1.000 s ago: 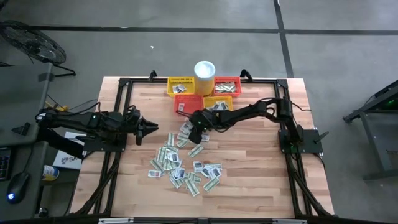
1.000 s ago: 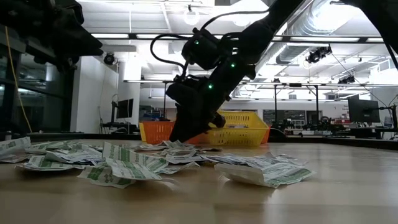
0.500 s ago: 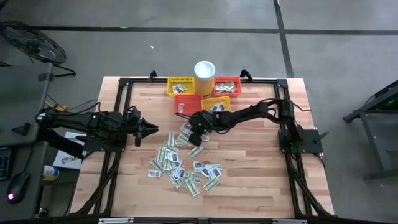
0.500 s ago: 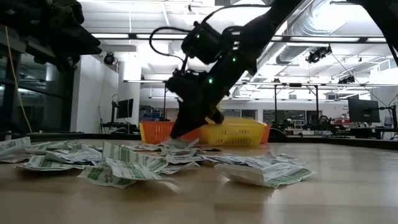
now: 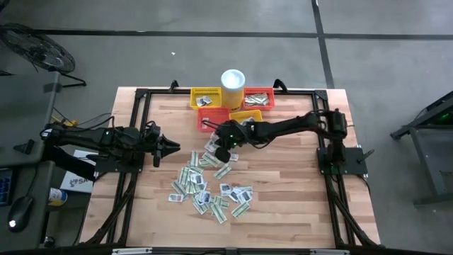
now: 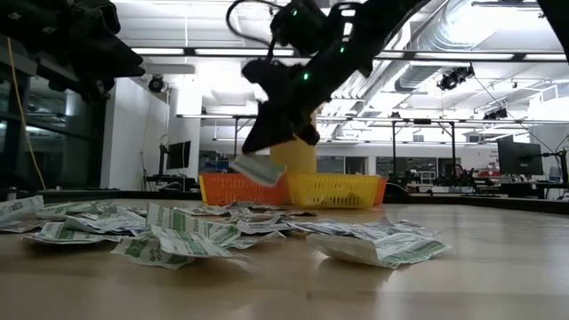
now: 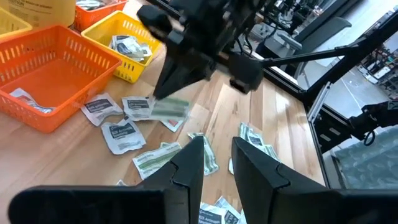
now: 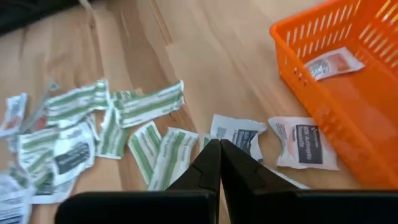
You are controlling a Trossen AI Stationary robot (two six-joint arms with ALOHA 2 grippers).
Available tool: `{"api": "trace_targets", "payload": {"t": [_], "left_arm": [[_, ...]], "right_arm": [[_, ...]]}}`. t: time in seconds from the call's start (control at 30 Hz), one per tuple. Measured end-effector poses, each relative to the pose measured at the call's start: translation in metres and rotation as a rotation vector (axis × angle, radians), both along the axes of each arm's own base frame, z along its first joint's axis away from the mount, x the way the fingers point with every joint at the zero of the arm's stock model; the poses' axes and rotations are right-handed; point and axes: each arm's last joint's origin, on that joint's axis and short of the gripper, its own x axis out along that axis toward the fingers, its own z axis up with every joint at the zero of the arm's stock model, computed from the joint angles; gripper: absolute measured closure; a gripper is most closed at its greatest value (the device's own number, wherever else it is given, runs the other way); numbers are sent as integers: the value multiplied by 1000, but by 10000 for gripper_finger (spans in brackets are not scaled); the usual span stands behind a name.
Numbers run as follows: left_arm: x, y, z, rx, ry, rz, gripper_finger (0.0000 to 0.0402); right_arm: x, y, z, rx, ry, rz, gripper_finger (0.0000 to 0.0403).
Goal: Pick & Place First Aid Supplies
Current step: Put the green bandage pack into the top orange basket
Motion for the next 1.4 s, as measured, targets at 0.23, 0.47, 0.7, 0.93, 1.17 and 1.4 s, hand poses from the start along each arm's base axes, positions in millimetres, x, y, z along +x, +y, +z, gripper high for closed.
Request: {"api": "trace_targets", "payload": {"t": [0.23, 0.47, 0.7, 0.93, 1.17, 1.4], "left_arm": [[1, 0, 3, -10, -27, 6, 318], [2, 0, 10, -16, -105, 8, 318], [3, 0, 15, -22, -154, 25, 318], [4, 0, 23, -39, -245, 27, 318], [4, 0, 26, -47, -273, 39, 318], [4, 2, 31, -72, -328, 108, 318]], "right_arm": [[-23, -2, 43, -42, 9, -53, 402], [-75, -16, 90, -85, 139, -48, 403], [-122, -50, 117, -186, 238, 65, 403], [-146, -104, 116, -333, 300, 194, 403], [-159, -150, 107, -511, 335, 296, 403], [-153, -192, 77, -619, 348, 376, 403]]}}
